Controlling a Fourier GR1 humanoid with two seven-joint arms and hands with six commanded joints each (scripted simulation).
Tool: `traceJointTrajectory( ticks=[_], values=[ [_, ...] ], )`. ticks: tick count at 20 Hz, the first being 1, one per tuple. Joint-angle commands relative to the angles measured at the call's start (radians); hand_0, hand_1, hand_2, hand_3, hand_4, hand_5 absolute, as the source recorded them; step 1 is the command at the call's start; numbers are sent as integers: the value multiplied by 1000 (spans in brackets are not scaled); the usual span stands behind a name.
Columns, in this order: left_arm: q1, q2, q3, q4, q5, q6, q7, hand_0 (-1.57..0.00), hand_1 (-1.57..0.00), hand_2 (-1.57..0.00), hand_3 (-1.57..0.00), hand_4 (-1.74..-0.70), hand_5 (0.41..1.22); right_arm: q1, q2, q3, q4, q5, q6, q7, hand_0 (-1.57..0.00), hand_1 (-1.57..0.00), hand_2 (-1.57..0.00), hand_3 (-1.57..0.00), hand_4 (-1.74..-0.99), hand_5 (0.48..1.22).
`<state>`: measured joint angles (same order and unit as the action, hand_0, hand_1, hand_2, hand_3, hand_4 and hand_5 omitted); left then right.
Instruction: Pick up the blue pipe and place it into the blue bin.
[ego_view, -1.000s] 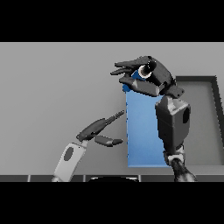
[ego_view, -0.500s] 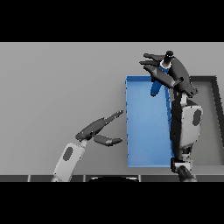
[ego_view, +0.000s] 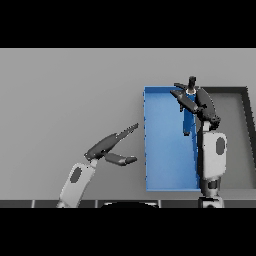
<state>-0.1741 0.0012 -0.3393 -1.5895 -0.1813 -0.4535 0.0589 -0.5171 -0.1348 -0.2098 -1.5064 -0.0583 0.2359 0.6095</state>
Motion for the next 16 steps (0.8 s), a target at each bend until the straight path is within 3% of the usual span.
traceJointTrajectory(
  ticks=[1,3,5,7,8,9,10,12,14,16],
  values=[
    [3,-12,-11,-3,-9,8,8,1,1,1,1,-928,470,16,-5,14,27,-15,-25,0,-1571,-1571,-1571,-1571,-1498,1221],
    [6,-4,-7,-4,-13,10,2,1,1,1,1,-923,476,45,-25,53,71,-41,-55,0,-1571,-1571,-1571,-1571,-1497,1221],
    [7,-1,-7,2,-19,13,-5,1,1,1,1,-922,480,71,-82,124,114,-105,-108,0,-1571,-1571,-1571,-1005,-1585,1221],
    [-9,2,7,2,-11,15,3,1,1,1,1,-920,484,65,-148,218,159,-189,-185,-5,-1571,-1571,-1571,-643,-1641,1221],
    [-7,-5,-2,8,-17,16,-5,1,1,1,1,-919,486,61,-179,263,173,-240,-231,-6,-1571,-1571,-1571,-514,-1661,1221],
    [1,-6,-12,12,-27,17,-13,1,1,1,1,-918,489,72,-203,301,155,-282,-266,-14,-1571,-1571,-1571,-411,-1677,1171],
    [6,-9,-16,12,-32,21,-14,1,1,1,1,-920,491,60,-242,352,178,-342,-322,-9,-1571,-1571,-1518,-455,-1626,1161],
    [8,-12,-15,12,-32,26,-11,1,1,1,1,-921,493,36,-337,499,244,-500,-435,0,-1084,-1025,-987,-291,-1469,1148],
    [13,-8,-13,-4,-22,21,-19,1,1,1,1,-924,493,-9,-450,634,246,-640,-521,0,-693,-656,-631,-186,-1370,1125],
    [15,-9,-15,-1,-28,24,-8,1,1,1,1,-926,494,-39,-529,734,202,-640,-478,0,-443,-419,-404,-118,-1307,1068]
  ],
)
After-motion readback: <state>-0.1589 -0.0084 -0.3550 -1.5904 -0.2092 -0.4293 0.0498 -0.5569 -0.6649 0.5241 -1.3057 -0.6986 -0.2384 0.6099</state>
